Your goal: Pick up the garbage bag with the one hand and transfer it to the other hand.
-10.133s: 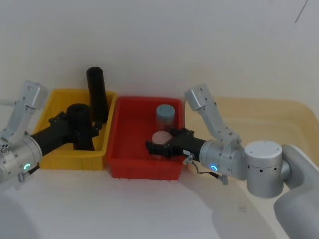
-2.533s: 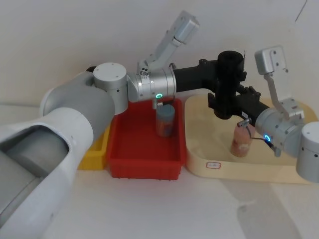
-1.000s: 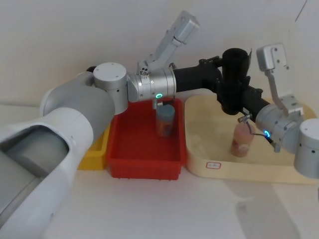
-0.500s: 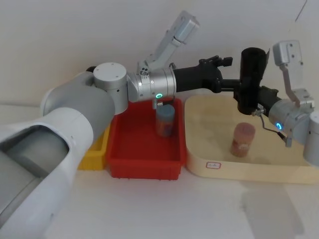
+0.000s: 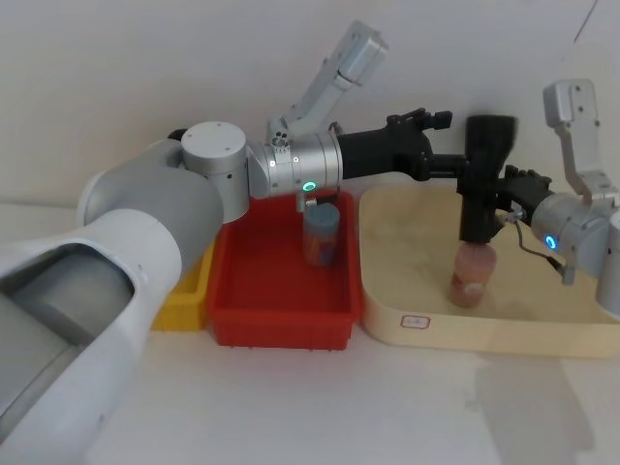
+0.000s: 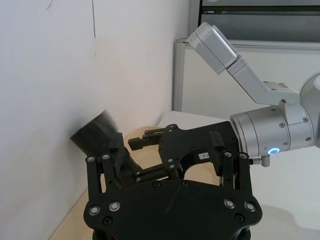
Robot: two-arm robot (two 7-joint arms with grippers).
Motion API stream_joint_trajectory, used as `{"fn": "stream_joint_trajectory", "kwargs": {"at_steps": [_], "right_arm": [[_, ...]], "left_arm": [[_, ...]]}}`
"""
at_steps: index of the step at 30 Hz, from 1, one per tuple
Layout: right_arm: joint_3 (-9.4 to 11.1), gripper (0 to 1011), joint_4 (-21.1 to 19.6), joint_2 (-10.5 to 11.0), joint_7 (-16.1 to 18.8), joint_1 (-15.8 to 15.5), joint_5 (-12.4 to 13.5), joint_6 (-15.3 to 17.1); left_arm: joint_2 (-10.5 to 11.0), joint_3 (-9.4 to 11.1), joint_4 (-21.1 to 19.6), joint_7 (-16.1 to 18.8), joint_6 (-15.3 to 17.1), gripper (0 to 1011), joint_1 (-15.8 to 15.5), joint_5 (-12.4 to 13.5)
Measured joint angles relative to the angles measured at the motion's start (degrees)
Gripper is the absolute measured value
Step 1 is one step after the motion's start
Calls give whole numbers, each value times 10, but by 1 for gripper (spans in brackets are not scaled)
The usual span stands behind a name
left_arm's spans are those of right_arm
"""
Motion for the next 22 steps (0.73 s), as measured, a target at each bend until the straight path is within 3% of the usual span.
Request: {"fn": "stream_joint_trajectory", "kwargs": {"at_steps": [9,22], "right_arm": [[3,1001,6,0,-1,3,1,2],[5,1001,10,-1,-1,5,2,3]], "left_arm": [[0,0,0,0,0,1001,0,0],[0,0,0,0,0,1001,0,0]]}}
